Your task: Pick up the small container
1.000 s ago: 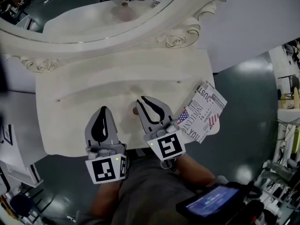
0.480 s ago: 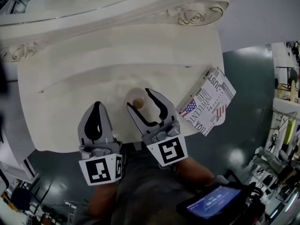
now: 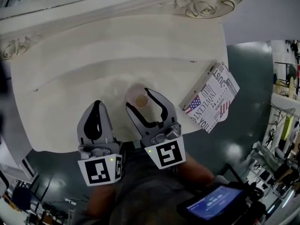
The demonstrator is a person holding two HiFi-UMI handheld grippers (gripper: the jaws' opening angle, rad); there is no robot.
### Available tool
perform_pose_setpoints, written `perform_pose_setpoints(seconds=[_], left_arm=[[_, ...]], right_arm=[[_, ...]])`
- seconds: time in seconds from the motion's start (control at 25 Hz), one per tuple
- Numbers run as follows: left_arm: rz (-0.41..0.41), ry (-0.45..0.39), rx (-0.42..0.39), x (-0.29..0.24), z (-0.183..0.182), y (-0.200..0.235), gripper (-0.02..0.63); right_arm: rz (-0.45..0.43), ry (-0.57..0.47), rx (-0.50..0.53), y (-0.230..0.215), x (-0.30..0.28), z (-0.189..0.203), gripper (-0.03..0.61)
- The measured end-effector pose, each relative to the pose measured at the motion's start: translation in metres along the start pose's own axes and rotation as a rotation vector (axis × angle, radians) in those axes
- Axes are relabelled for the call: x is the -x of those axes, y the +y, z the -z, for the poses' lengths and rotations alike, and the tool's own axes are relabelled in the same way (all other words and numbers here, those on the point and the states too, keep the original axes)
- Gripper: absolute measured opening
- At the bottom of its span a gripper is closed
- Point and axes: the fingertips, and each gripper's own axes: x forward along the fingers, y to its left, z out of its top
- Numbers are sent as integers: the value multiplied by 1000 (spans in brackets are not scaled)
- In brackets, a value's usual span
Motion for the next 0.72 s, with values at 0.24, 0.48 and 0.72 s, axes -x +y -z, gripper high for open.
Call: perform_pose_setpoints(seconds=[0.24, 0.48, 0.72], left_arm=[[8, 13, 6, -3, 8, 5, 14], [20, 11, 8, -4, 10, 5, 14], [22, 12, 7, -4, 11, 5, 14]], right_arm=[[23, 37, 1, 0, -4, 16, 222], [50, 55, -11, -1, -4, 25, 212], [64, 55, -15, -1, -4, 25, 210]])
